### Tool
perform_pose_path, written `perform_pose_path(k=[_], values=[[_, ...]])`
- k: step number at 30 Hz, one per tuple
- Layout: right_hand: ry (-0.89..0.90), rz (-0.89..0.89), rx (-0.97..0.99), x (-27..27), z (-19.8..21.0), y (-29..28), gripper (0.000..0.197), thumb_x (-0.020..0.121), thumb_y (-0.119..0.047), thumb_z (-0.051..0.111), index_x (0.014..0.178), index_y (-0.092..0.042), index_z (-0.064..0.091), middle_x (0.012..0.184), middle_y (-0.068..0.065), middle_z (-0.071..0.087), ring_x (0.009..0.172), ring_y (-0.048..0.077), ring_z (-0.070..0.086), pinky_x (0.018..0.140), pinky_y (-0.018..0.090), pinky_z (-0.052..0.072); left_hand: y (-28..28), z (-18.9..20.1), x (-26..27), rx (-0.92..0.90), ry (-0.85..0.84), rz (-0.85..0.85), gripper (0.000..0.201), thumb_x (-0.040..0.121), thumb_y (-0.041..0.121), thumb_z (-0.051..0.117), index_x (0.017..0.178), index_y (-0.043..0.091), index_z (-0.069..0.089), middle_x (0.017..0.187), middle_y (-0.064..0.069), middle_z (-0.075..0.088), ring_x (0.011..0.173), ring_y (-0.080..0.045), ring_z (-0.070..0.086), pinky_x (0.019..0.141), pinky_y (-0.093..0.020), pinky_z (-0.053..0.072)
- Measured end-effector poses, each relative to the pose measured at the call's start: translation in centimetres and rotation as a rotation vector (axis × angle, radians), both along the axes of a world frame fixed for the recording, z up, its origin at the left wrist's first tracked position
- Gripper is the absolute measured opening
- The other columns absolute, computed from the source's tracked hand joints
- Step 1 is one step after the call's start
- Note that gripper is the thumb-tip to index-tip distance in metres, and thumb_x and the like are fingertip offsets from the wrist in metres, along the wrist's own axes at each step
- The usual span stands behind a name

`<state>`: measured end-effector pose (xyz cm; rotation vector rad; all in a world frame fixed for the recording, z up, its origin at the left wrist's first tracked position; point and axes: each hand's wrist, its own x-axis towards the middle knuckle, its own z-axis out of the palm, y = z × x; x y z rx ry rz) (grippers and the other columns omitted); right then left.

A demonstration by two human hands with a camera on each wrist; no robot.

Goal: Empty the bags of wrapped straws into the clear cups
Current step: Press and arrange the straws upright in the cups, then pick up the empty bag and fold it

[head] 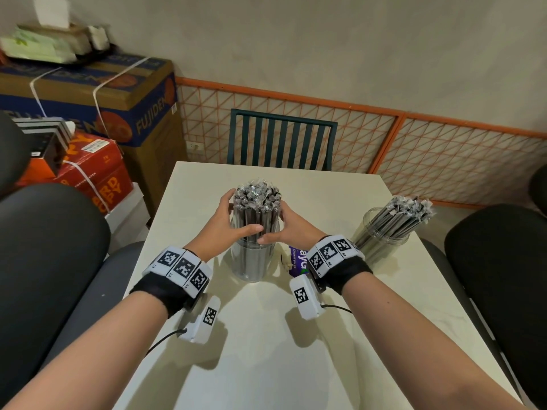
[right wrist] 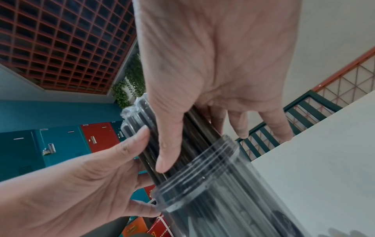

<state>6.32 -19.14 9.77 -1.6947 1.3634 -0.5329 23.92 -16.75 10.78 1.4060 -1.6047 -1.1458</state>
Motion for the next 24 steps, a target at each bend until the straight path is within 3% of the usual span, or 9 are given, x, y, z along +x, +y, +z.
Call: perform_pose_path(k=[4,9,12,14,17,21,24], values=[[0.015,-0.010,0.020,-0.4,0.1,0.6,0.106,0.067,-0.023,0.083,0.148,-0.016,0.015,0.151,0.004,0.035,0.140,0.020,0.032,0.117,0.045,0.026,0.4,-0.2,0.3,0.039,-0.039,0.002,0.100,0.075,0.029,0.075,0.149,0.019,0.009,0.151,-0.004,0.031,0.137,-0.017,0.033,0.107,-0.029,0.029],[0.135,-0.017,0.078,-2.7,1.6,3.5,0.102,0.079,-0.028,0.073,0.151,-0.012,0.002,0.156,0.004,0.025,0.142,0.023,0.026,0.114,0.034,0.026,3.4,-0.8,0.9,0.215,-0.173,0.079,0.097,0.080,0.040,0.067,0.150,0.017,0.005,0.150,-0.013,0.031,0.137,-0.026,0.034,0.107,-0.037,0.033],[0.188,0.053,0.136,-5.5,2.3,6.5,0.087,0.084,-0.032,0.067,0.149,-0.018,0.012,0.151,0.002,0.034,0.134,0.021,0.040,0.110,0.033,0.034,6.1,-2.0,-0.2,0.415,-0.308,0.070,0.089,0.086,0.048,0.056,0.150,0.010,0.007,0.149,-0.018,0.035,0.133,-0.032,0.040,0.104,-0.041,0.037],[0.202,0.080,0.186,-8.0,2.6,8.6,0.073,0.086,-0.031,0.064,0.146,-0.019,0.024,0.139,0.003,0.048,0.120,0.019,0.054,0.105,0.032,0.041,7.8,-2.5,-2.0,0.514,-0.380,-0.016,0.078,0.091,0.046,0.049,0.149,0.009,0.013,0.148,-0.015,0.037,0.132,-0.031,0.041,0.099,-0.038,0.039],[0.203,0.014,0.195,-13.1,2.7,12.0,0.055,0.088,-0.030,0.062,0.137,-0.021,0.040,0.120,0.001,0.063,0.106,0.019,0.062,0.097,0.029,0.045,9.7,-3.1,-5.7,0.564,-0.454,-0.137,0.071,0.093,0.045,0.046,0.149,0.011,0.018,0.151,-0.009,0.034,0.134,-0.027,0.039,0.103,-0.036,0.037],[0.218,-0.166,0.216,-20.9,2.6,16.8,0.045,0.090,-0.028,0.059,0.133,-0.021,0.047,0.115,-0.001,0.066,0.097,0.015,0.063,0.066,0.009,0.044,11.9,-3.4,-11.8,0.583,-0.498,-0.242,0.064,0.094,0.042,0.045,0.147,0.011,0.025,0.150,-0.010,0.034,0.135,-0.028,0.038,0.104,-0.040,0.038],[0.255,-0.300,0.260,-26.5,1.9,20.7,0.042,0.091,-0.028,0.058,0.131,-0.019,0.049,0.118,0.004,0.064,0.100,0.018,0.062,0.071,0.019,0.045,13.5,-3.6,-16.1,0.546,-0.564,-0.327,0.060,0.096,0.039,0.042,0.145,0.007,0.027,0.150,-0.011,0.035,0.137,-0.026,0.036,0.108,-0.035,0.034]])
